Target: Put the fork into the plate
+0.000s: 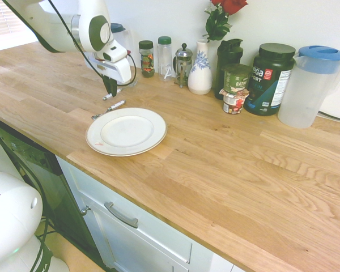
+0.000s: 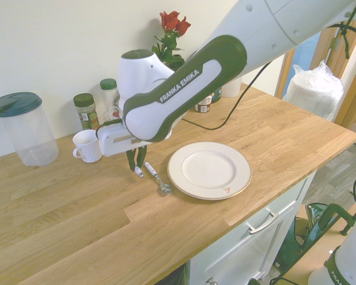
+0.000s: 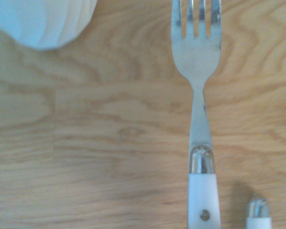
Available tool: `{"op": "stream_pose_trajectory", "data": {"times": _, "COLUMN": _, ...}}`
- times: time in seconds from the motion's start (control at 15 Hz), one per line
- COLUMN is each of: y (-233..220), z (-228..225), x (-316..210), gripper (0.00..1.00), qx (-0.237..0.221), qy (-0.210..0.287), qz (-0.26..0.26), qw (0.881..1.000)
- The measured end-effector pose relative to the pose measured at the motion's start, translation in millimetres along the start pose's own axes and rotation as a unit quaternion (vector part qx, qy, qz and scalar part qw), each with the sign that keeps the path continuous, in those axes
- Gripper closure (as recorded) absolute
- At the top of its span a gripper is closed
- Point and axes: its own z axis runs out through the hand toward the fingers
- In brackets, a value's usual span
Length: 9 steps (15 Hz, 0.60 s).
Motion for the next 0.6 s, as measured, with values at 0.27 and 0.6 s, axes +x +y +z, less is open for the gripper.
{"op": "stream_pose_trajectory", "data": {"times": 0.27, "y": 28.0, "z": -63.7, "x": 15.3, "gripper": 1.00, "qx": -0.007, "qy": 0.003, "qz": -0.006, "qw": 1.000}}
{"op": "stream_pose_trajectory", "data": {"times": 0.6, "y": 110.2, "z": -65.2, "x": 54.4, "gripper": 1.00, "qx": -0.036, "qy": 0.006, "qz": 0.006, "qw": 0.999}}
